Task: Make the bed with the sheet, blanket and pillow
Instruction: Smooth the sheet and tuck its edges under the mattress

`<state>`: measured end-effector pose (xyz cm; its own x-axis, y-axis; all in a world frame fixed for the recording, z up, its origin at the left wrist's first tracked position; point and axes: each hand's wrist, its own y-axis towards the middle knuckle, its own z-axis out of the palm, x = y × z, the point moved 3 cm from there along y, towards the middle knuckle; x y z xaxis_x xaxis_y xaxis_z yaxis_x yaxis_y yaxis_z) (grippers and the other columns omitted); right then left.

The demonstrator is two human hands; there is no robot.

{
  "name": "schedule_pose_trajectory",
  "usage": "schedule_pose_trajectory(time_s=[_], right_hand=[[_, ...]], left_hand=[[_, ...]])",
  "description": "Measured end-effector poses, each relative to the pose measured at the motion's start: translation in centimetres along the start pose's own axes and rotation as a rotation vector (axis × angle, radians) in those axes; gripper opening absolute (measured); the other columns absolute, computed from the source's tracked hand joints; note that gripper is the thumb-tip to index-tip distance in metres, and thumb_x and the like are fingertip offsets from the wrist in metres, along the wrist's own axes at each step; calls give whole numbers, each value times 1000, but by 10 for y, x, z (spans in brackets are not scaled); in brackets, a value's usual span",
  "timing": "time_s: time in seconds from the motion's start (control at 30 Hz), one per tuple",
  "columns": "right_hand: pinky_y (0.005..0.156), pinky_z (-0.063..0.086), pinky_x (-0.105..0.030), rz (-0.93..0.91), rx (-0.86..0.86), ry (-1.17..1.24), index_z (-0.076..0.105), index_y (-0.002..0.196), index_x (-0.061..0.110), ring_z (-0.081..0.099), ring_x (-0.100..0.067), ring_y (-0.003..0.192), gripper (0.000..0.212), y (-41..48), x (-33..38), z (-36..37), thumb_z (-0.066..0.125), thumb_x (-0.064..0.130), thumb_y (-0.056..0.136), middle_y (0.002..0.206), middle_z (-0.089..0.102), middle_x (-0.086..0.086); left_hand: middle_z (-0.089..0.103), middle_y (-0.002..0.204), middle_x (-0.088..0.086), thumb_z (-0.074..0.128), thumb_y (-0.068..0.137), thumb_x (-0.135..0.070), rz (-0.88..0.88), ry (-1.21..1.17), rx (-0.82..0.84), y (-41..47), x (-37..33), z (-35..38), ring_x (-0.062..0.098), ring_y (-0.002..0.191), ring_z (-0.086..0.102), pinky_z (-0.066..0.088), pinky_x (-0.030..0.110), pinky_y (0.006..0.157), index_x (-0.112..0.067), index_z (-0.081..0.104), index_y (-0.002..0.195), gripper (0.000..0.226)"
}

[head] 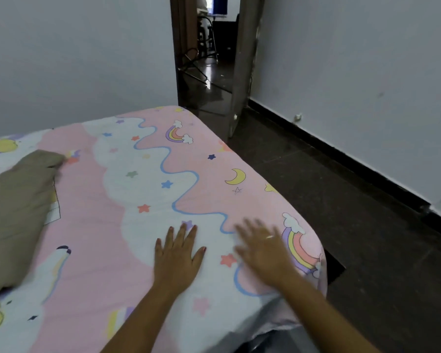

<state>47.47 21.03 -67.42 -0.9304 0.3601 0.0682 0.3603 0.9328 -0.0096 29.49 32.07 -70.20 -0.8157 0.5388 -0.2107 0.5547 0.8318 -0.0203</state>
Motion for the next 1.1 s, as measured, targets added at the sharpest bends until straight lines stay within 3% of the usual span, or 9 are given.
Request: schedule_pose_trajectory(time_s=[0.1,0.2,0.37,0.5,0.63,0.8,0.9,1.0,1.1], right_hand=[[114,20,-46,-199,74,49,37,142,42,31,-15,141,78,0,37,13,-12,64,86,152,34,11],[117,-1,-41,-192,76,34,13,149,44,7,-12,147,94,25,9,13,-25,70,67,159,9,14],[117,0,-41,0,41,-81,3,148,48,3,-10,147,99,70,-24,5,-36,73,60,159,3,18],[117,1,-43,137,57,-80,-3,148,46,0,-11,147,79,85,-21,5,-22,70,74,159,1,16],[117,0,-46,238,41,-49,-1,150,40,-1,-15,148,82,85,1,8,-18,66,75,160,0,10],[114,10,-48,-116,88,-33,23,149,37,22,-17,145,68,71,54,22,-4,63,91,156,24,8],[114,17,-47,-186,115,-68,24,148,37,29,-14,142,58,77,50,24,9,59,96,154,30,10],[116,5,-46,-326,184,-56,13,150,40,17,-14,146,56,94,39,25,15,60,97,157,18,10],[117,13,-48,-415,127,-69,19,149,40,22,-16,145,55,114,32,24,16,59,97,157,23,9]], left_hand=[[57,134,1,4,93,-61,-6,1,-22,4,4,4,31,118,58,47,55,88,-26,55,131,73],[58,132,0,7,93,-61,11,-10,-34,12,8,7,29,118,59,48,53,88,-27,55,131,70],[53,138,1,9,90,-68,83,-64,-27,35,19,10,28,127,51,39,53,100,-31,52,134,72],[54,137,-1,11,88,-71,117,-93,-6,61,34,6,23,126,52,20,44,103,-34,53,132,71],[56,136,0,15,89,-67,159,-121,9,86,38,3,23,127,51,20,45,103,-32,55,130,67],[52,139,2,31,86,-57,197,-92,-72,109,33,6,27,131,46,23,48,105,-28,54,133,60],[46,144,0,30,86,-59,188,-82,-89,119,33,8,26,135,41,22,47,108,-30,49,137,61],[44,146,0,30,87,-57,186,-83,-110,120,35,11,25,136,39,20,45,109,-30,48,138,61],[41,148,0,32,87,-52,187,-94,-131,120,36,13,23,137,36,19,44,109,-30,46,139,58]])
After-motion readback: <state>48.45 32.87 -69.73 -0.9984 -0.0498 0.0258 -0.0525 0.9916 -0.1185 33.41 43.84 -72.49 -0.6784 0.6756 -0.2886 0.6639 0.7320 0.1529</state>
